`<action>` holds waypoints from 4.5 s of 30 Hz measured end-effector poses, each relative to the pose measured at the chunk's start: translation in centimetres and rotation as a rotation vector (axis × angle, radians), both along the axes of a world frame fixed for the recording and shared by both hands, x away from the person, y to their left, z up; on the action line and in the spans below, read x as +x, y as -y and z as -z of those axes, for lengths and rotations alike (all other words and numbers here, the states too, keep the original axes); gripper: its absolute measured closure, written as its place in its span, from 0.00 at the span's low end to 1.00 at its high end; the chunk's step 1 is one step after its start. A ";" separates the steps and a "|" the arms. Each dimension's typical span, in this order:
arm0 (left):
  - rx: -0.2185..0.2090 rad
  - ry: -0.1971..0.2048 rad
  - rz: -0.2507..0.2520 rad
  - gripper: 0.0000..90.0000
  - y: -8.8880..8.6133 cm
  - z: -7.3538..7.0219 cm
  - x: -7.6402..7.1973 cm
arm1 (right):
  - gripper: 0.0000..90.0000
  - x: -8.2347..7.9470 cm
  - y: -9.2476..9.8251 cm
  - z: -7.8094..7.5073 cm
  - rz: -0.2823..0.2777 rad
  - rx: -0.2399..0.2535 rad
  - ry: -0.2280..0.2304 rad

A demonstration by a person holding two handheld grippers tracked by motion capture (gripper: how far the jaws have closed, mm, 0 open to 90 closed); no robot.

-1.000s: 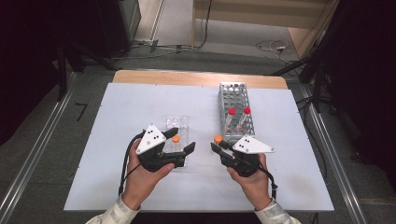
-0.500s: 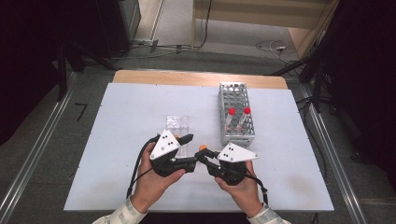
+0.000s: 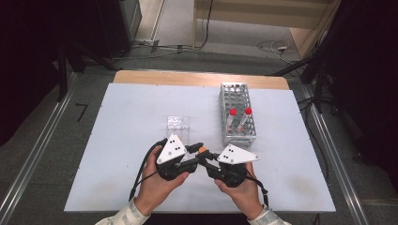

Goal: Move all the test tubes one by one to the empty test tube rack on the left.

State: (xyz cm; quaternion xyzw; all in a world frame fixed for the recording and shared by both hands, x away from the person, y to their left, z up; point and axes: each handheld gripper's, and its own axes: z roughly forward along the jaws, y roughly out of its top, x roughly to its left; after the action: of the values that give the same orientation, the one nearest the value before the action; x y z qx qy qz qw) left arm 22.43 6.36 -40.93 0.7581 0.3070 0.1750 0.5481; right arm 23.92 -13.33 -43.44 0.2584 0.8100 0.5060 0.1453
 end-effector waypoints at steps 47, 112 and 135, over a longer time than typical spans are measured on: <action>-0.048 0.047 -0.169 0.79 -6.3 -2.3 0.6 | 0.32 0.4 1.0 0.1 0.018 0.028 -0.016; -0.106 -0.055 -0.288 0.26 -7.0 0.8 1.5 | 0.27 6.6 7.7 0.5 0.401 0.010 0.020; -0.116 -0.062 -0.285 0.26 -6.9 1.0 1.6 | 0.53 12.1 9.1 1.7 0.551 -0.021 0.015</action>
State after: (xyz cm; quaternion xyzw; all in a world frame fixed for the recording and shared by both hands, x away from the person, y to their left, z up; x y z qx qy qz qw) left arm 24.00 13.27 -41.90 0.6792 0.4377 0.2096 0.5506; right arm 36.04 -22.38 -45.17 0.4636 0.7134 0.4407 0.2860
